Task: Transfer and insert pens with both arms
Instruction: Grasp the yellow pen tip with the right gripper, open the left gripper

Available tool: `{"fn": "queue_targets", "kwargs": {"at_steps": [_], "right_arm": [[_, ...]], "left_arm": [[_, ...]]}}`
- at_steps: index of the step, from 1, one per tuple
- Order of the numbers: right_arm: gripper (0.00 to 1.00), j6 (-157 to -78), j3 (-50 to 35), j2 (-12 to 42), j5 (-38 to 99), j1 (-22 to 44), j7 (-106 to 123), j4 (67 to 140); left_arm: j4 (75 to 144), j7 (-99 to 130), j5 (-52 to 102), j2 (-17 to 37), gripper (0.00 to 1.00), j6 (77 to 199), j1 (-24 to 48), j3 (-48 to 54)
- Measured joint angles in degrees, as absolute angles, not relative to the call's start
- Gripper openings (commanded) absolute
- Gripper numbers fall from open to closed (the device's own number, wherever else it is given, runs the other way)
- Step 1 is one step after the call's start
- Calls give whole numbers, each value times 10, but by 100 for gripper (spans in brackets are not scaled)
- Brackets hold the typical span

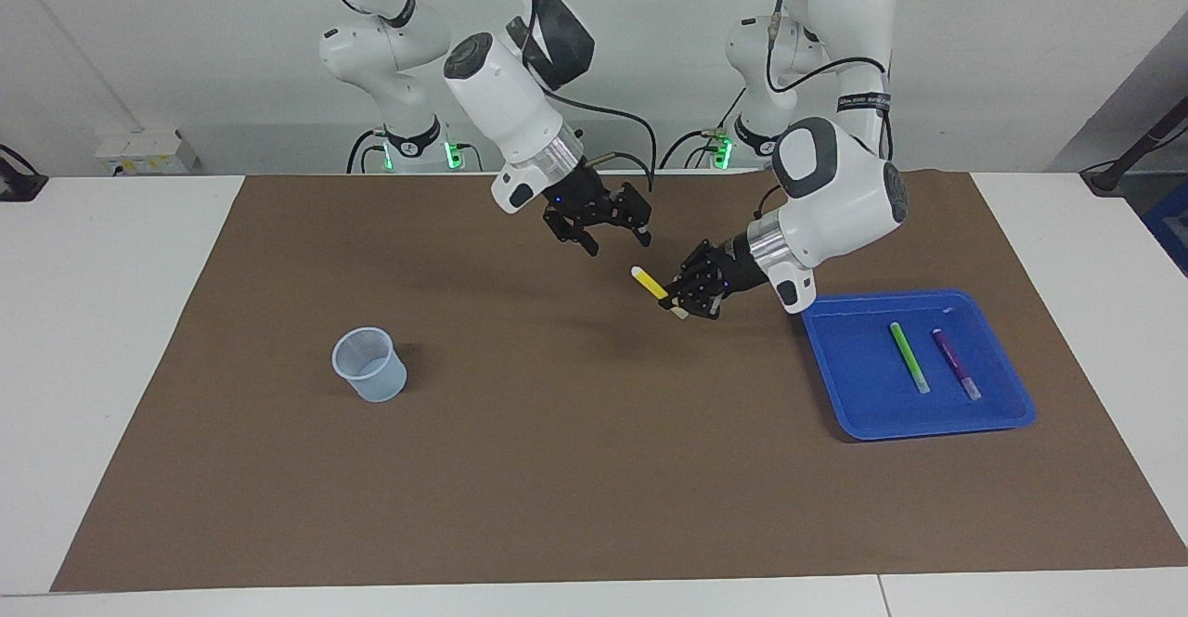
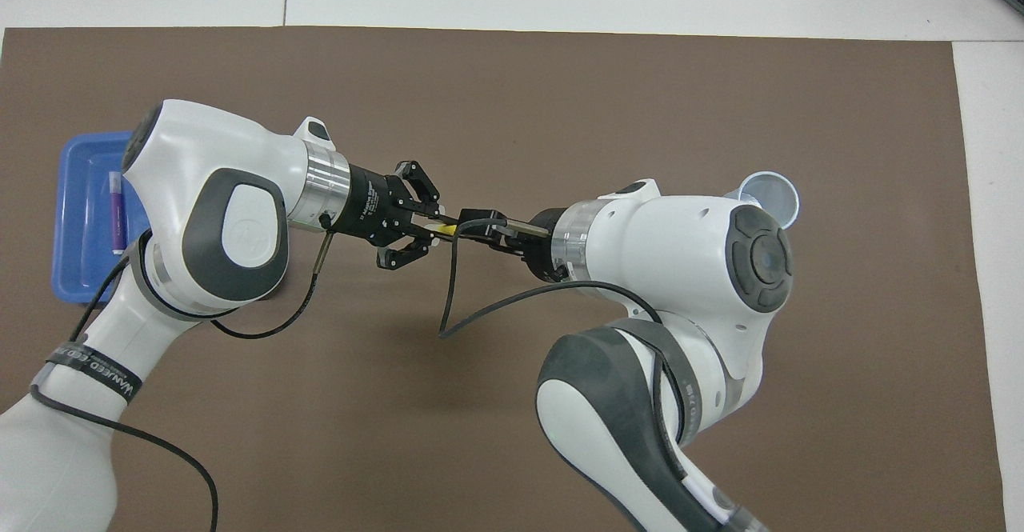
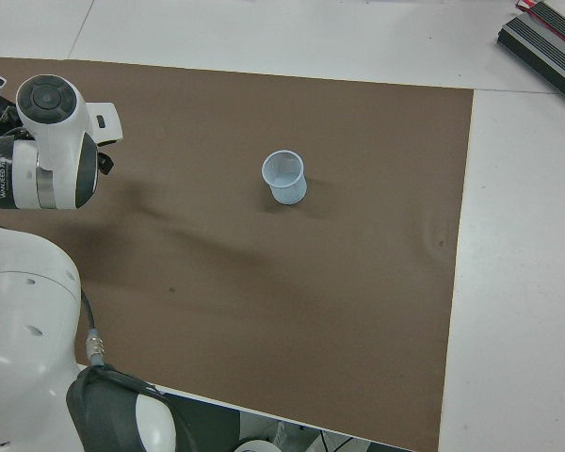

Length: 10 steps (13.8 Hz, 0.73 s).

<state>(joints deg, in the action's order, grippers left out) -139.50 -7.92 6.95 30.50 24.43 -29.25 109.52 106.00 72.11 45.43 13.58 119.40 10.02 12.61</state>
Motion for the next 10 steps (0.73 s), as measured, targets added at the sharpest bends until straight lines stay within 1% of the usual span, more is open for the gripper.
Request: {"fn": "queue_targets", "kwargs": {"at_steps": [2, 5, 10], "right_arm": [[82, -1395, -79, 70, 303, 244, -292, 1093], [74, -1394, -79, 78, 303, 244, -288, 1093], [66, -1388, -79, 83, 301, 240, -278, 1092]], "left_arm": [[1060, 723, 463, 136, 0, 1209, 124, 127], [1062, 724, 467, 136, 0, 1216, 132, 125], [1062, 724, 467, 136, 0, 1216, 132, 122]]}}
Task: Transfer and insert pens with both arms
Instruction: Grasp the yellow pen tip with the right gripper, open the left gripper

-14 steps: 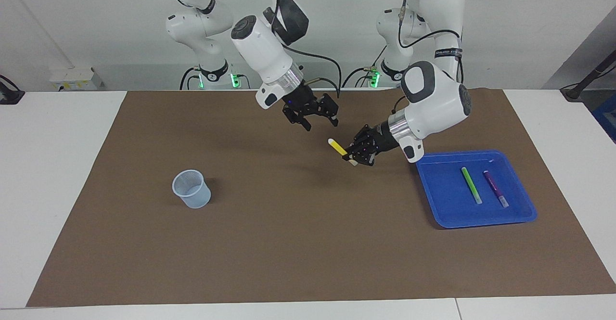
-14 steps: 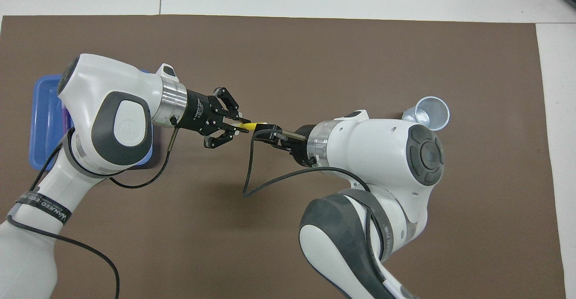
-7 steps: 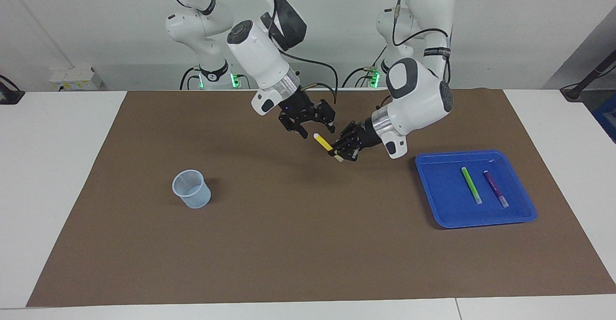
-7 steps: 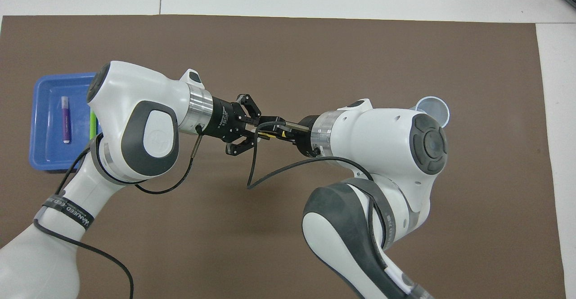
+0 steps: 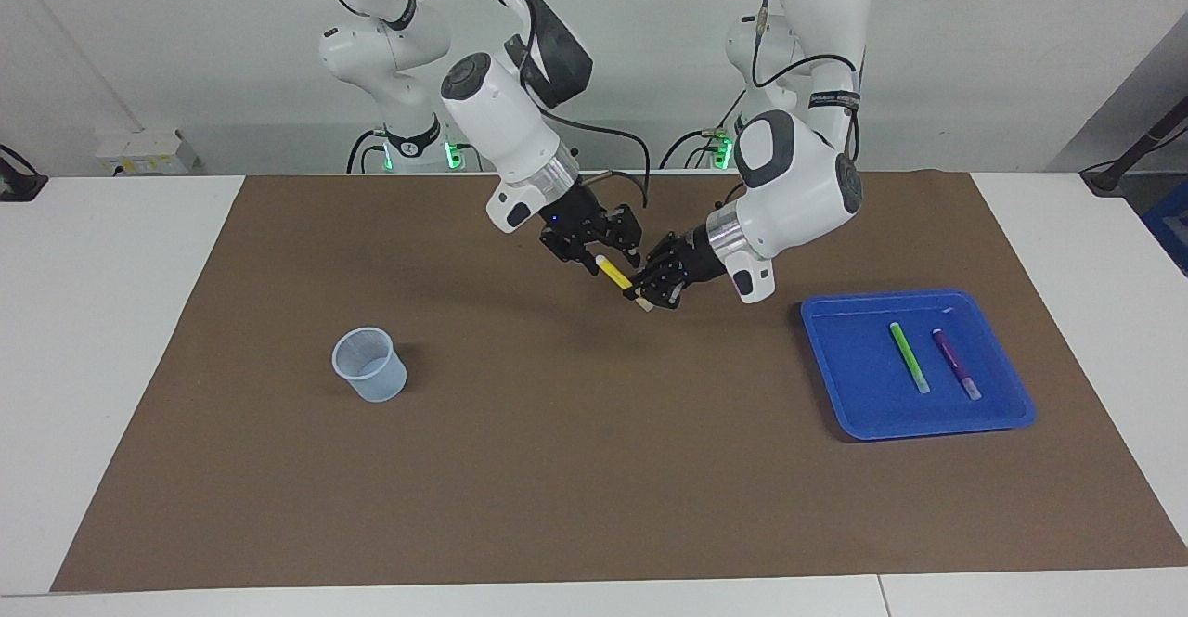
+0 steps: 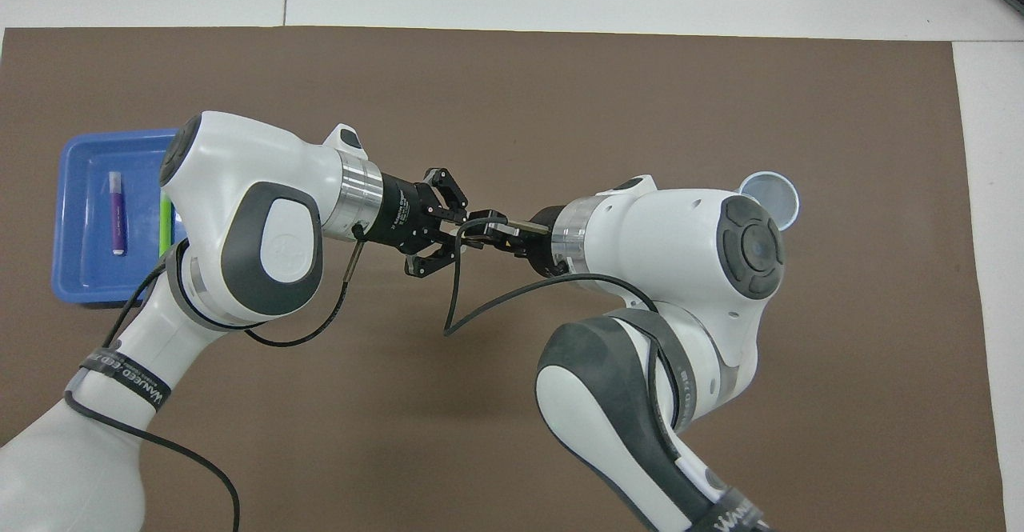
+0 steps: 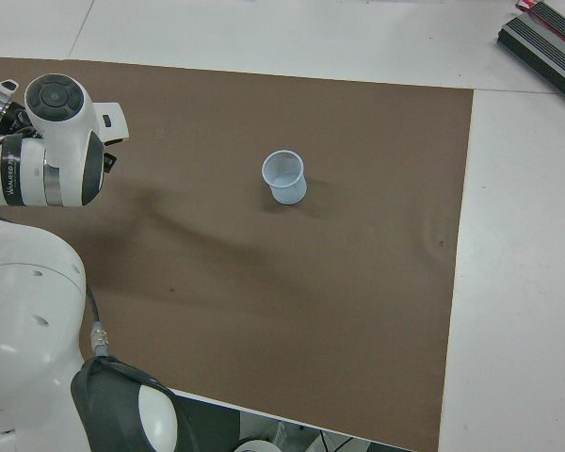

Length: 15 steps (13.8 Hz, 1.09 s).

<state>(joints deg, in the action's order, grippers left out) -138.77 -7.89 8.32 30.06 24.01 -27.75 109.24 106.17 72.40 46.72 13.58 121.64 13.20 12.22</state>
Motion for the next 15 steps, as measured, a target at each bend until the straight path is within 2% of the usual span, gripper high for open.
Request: {"fn": "queue_targets", "kwargs": {"at_steps": [3, 7, 12, 14, 15], "right_arm": [[62, -1385, -79, 83, 281, 235, -277, 1090], [46, -1384, -79, 83, 277, 232, -276, 1088], [39, -1384, -79, 83, 277, 232, -276, 1088], [29, -1384, -79, 83, 277, 232, -276, 1088], [21, -1384, -79, 83, 277, 232, -276, 1088]], "left_arm": [[1062, 724, 467, 136, 0, 1217, 132, 122], [1062, 724, 467, 136, 0, 1217, 132, 122], [1062, 724, 467, 136, 0, 1218, 132, 122], [1062, 724, 467, 136, 0, 1219, 132, 122], [1062, 724, 467, 136, 0, 1219, 132, 122]]}}
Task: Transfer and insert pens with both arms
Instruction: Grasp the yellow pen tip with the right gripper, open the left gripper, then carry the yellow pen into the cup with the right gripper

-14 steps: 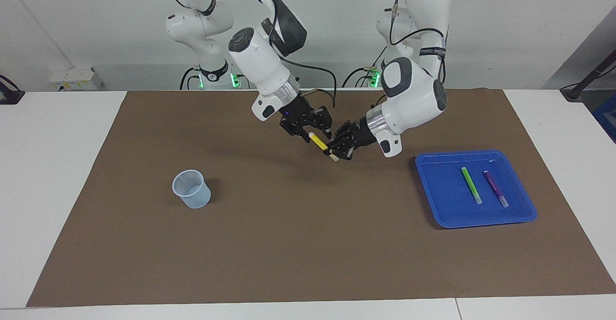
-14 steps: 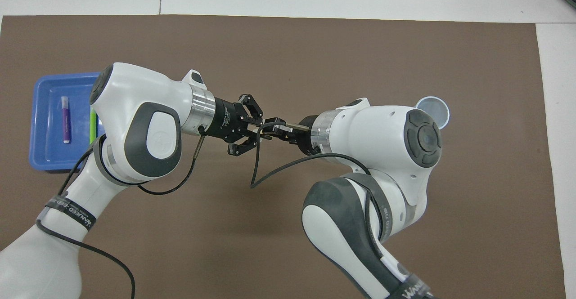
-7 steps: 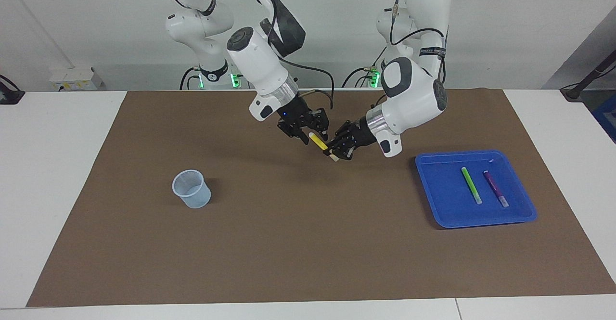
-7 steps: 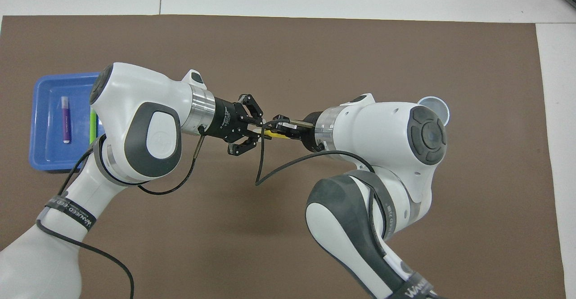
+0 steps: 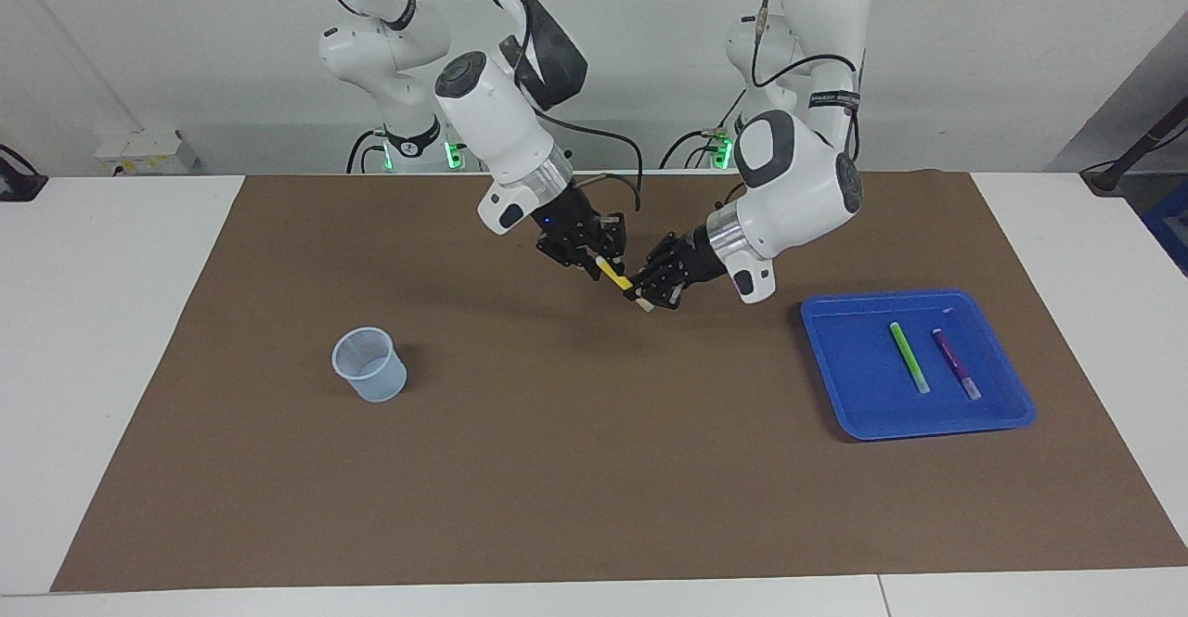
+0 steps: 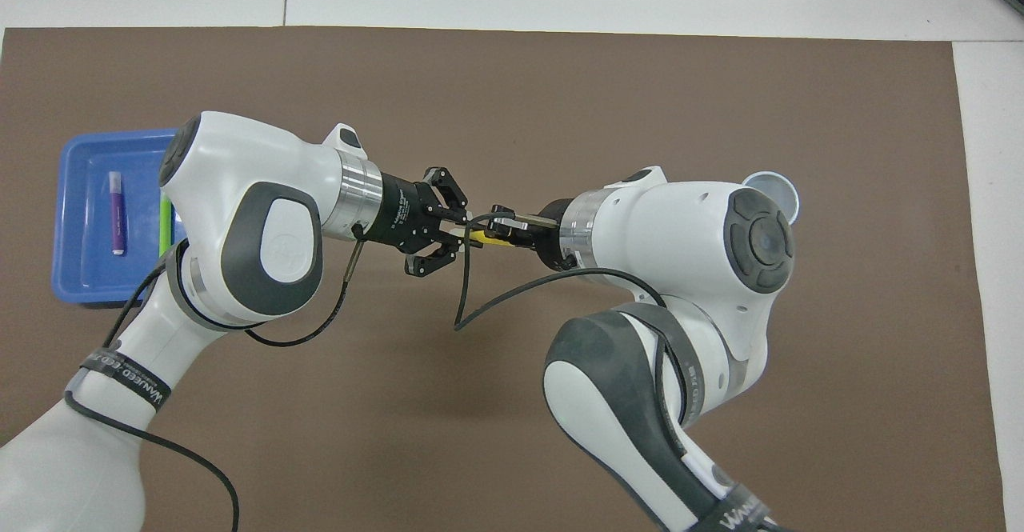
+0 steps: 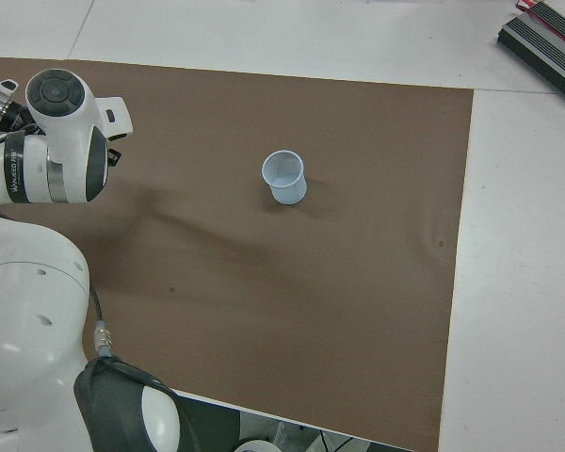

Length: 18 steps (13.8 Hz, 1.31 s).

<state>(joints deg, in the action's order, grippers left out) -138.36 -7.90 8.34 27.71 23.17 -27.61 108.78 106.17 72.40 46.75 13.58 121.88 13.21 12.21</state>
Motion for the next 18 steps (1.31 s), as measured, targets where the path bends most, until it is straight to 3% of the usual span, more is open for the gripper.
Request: {"fn": "queue_targets", "kwargs": {"at_steps": [3, 8, 9, 10, 11, 12, 13, 18], "right_arm": [[0, -1383, -80, 83, 276, 232, -276, 1085], [0, -1383, -80, 84, 276, 232, -264, 1084], [0, -1383, -80, 84, 276, 232, -262, 1084], [0, -1383, -80, 84, 276, 232, -261, 1084], [0, -1383, -80, 84, 275, 232, -261, 1084], [0, -1383, -79, 84, 270, 231, -260, 1083], [0, -1382, -78, 84, 261, 229, -260, 1083], [0, -1340, -77, 84, 234, 208, -253, 1064]], "left_arm": [[1062, 724, 469, 136, 0, 1220, 133, 123], [1062, 724, 471, 136, 0, 1222, 133, 123], [1062, 724, 471, 136, 8, 1222, 133, 123], [1062, 724, 471, 136, 38, 1222, 133, 123], [1062, 724, 471, 136, 57, 1223, 133, 123], [1062, 723, 471, 136, 91, 1224, 133, 123], [1062, 721, 471, 136, 100, 1226, 132, 121], [1061, 695, 471, 132, 100, 1232, 132, 118]]}}
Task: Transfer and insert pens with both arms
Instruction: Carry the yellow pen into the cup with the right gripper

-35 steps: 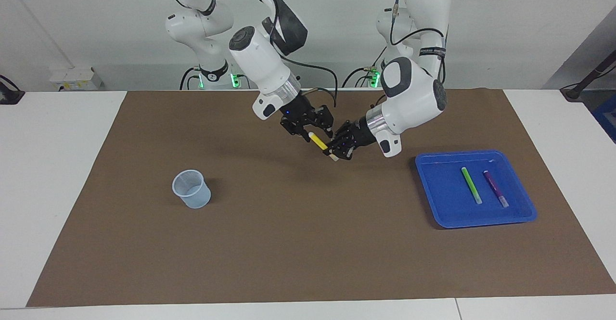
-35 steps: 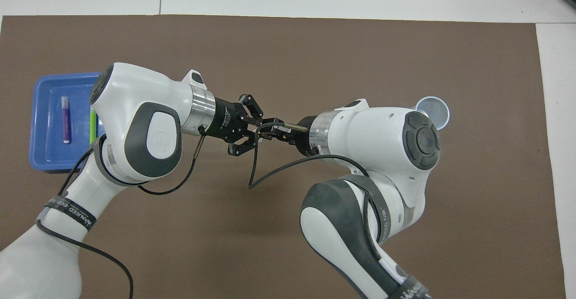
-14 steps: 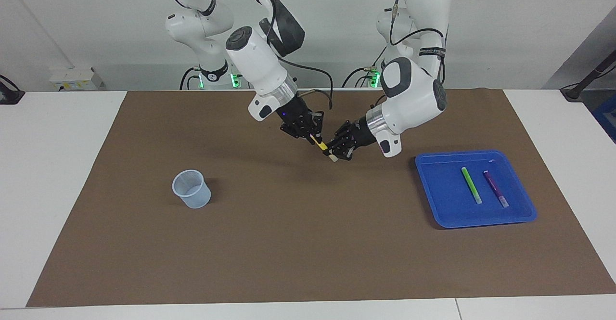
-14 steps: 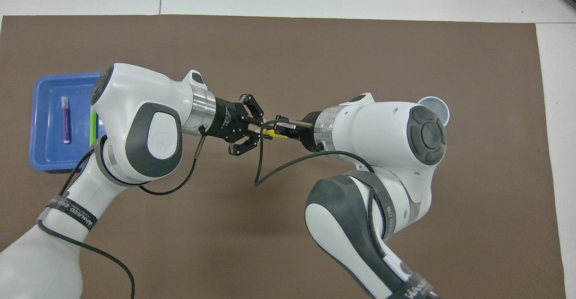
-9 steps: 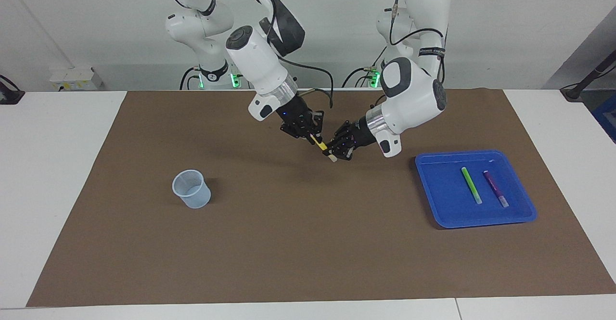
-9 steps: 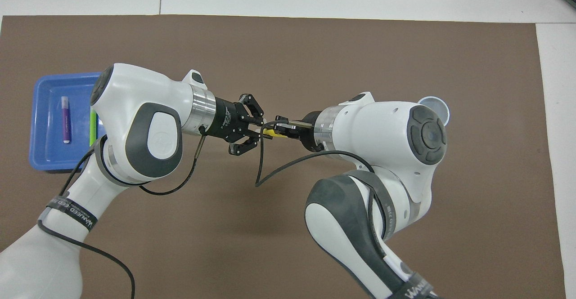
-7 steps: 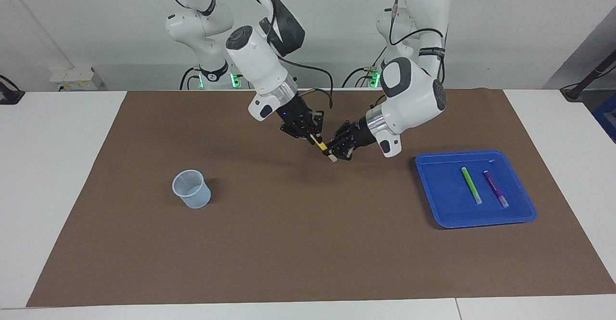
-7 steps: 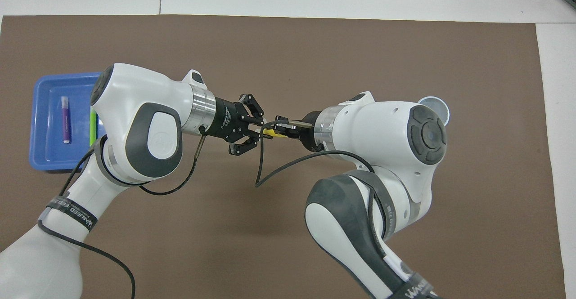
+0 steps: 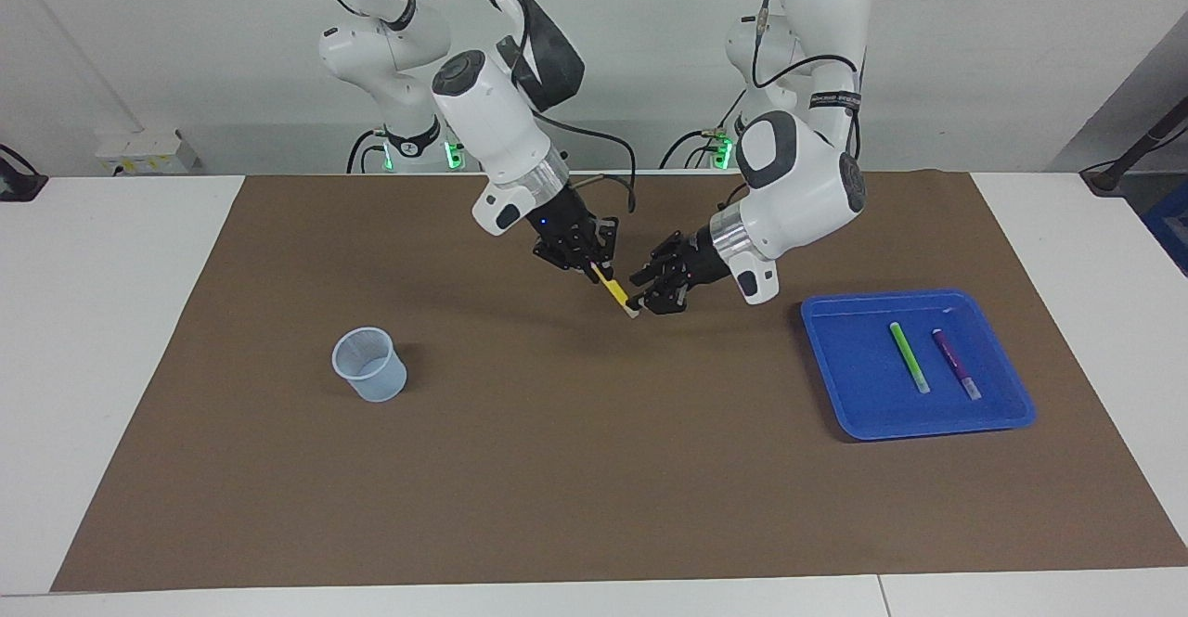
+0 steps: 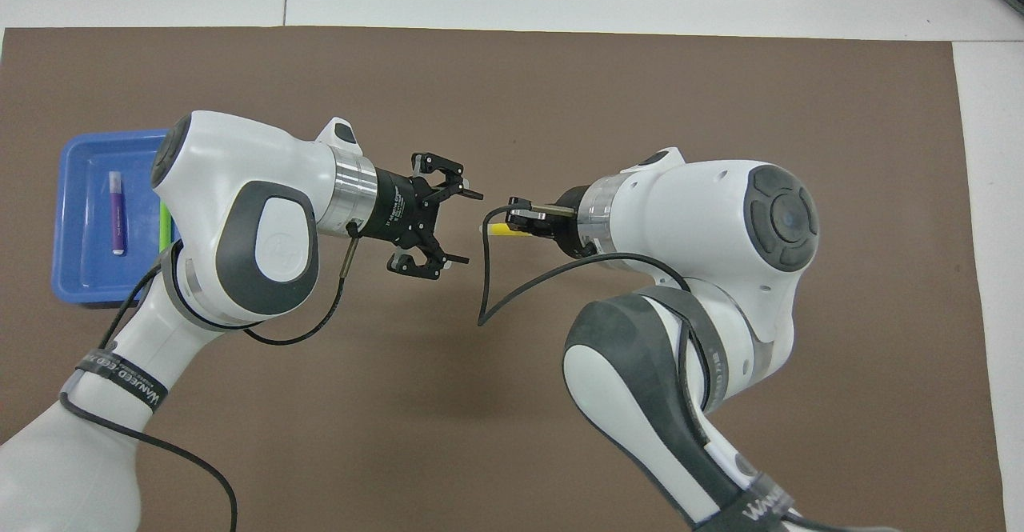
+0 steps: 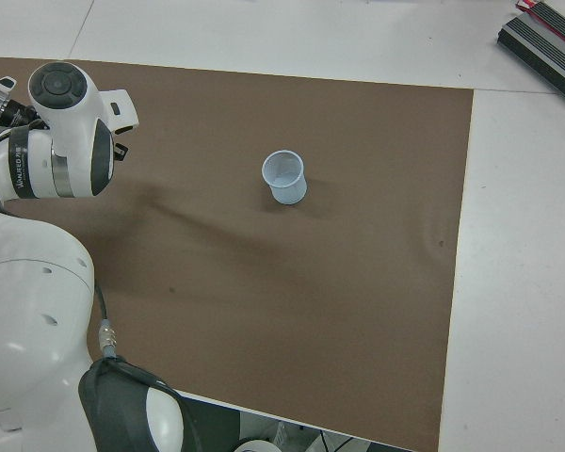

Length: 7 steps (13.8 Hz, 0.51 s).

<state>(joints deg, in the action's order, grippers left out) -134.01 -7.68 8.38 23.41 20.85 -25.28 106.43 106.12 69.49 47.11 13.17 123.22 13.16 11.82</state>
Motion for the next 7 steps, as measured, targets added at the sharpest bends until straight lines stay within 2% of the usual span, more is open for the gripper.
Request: {"fn": "queue_targets", "kwargs": {"at_steps": [7], "right_arm": [[0, -1182, -75, 80, 142, 127, -161, 999]], "left_arm": [[1045, 681, 362, 109, 100, 1233, 129, 111]]}}
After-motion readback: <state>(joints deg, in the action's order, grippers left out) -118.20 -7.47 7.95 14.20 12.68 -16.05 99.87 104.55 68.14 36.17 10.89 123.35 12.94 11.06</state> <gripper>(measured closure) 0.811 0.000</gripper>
